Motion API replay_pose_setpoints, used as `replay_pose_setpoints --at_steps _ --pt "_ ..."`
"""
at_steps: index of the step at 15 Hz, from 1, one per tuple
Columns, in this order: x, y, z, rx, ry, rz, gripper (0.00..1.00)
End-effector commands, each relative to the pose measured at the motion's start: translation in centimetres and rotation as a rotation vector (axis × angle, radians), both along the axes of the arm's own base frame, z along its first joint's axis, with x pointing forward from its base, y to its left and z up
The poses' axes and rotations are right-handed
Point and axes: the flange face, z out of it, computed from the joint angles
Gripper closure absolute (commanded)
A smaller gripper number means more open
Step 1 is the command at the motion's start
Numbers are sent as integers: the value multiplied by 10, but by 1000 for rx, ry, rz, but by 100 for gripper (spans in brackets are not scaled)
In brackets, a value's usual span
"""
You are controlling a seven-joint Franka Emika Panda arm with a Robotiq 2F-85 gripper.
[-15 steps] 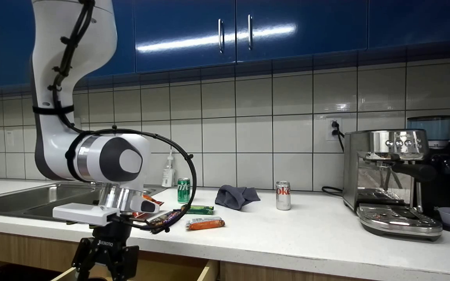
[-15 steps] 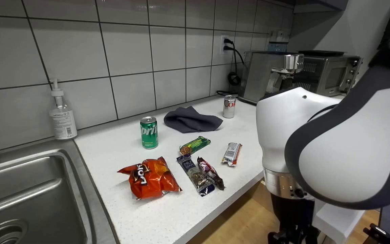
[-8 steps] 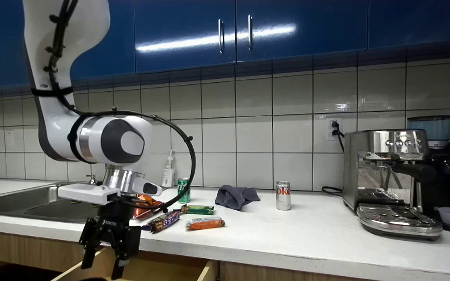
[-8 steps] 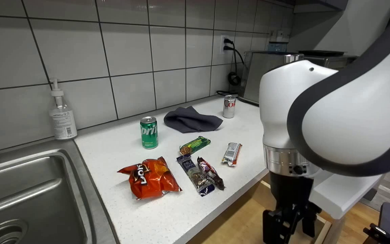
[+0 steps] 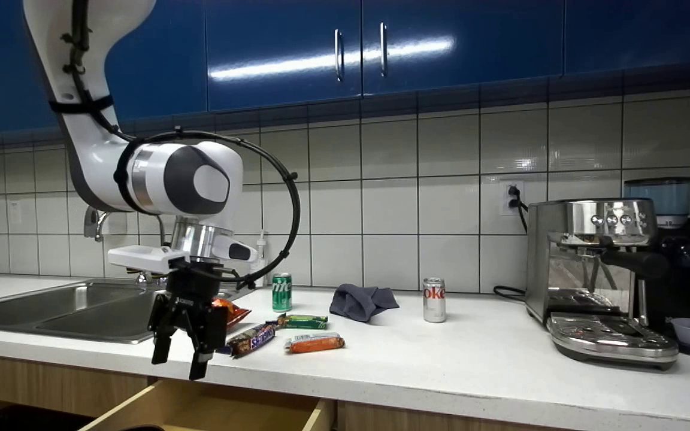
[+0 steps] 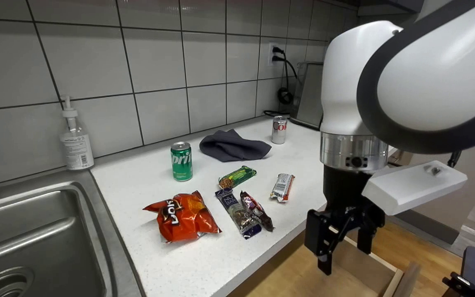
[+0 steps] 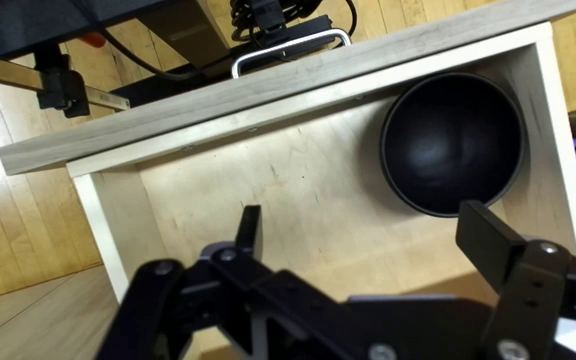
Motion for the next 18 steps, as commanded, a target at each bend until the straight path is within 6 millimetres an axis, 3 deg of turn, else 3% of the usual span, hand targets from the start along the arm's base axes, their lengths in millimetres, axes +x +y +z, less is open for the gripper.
replay_pose_setpoints --at_steps 1,10,15,16,18 --pt "16 2 21 -10 -24 -31 0" --pt "74 11 41 -30 -117 -45 0" --pt "89 13 43 -49 -140 -51 0" --pt "79 13 41 -30 -134 -31 0" --pt "83 13 40 -33 -135 -35 0"
